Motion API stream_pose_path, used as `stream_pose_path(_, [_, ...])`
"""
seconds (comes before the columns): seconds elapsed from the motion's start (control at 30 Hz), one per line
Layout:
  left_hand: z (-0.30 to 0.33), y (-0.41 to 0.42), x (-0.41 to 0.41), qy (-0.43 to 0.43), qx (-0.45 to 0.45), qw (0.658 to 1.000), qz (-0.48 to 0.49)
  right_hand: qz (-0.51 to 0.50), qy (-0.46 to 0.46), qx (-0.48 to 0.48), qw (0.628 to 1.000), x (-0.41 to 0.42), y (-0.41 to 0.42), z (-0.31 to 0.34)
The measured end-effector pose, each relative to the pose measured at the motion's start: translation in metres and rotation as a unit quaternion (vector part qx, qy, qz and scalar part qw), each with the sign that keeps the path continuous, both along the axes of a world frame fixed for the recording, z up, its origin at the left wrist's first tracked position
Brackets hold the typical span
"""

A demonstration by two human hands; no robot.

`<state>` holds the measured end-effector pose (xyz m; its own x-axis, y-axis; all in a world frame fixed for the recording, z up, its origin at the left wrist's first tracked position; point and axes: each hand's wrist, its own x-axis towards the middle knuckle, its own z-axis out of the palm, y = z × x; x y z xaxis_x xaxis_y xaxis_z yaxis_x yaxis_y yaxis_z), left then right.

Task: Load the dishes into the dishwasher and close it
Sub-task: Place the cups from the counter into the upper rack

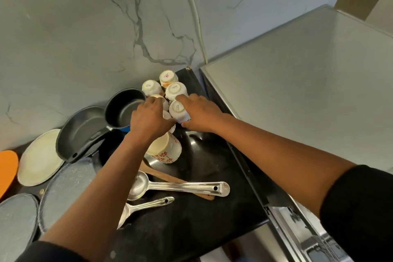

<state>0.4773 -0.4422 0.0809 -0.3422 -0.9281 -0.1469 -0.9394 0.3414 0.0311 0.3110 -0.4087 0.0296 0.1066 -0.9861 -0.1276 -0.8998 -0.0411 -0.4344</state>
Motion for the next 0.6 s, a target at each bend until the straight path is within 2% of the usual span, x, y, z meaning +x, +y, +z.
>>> stream_pose_path(0.27, [-0.011, -0.009, 0.005, 0.017, -0.031, 0.999, -0.018, -0.077, -0.023, -0.072, 0.994, 0.010, -0.008, -0.020])
stream_pose_path(0.4, [-0.017, -0.013, -0.015, -0.036, -0.073, 0.992, -0.099, -0.088, -0.032, -0.050, 0.994, 0.001, -0.006, -0.017])
stream_pose_path(0.5, [-0.024, -0.015, -0.033, -0.080, -0.103, 0.987, -0.097, -0.078, -0.026, -0.030, 0.996, -0.015, 0.002, -0.013])
stream_pose_path(0.6, [-0.029, -0.015, -0.041, -0.078, -0.119, 0.986, -0.086, -0.063, -0.020, -0.010, 0.998, -0.034, 0.014, -0.007])
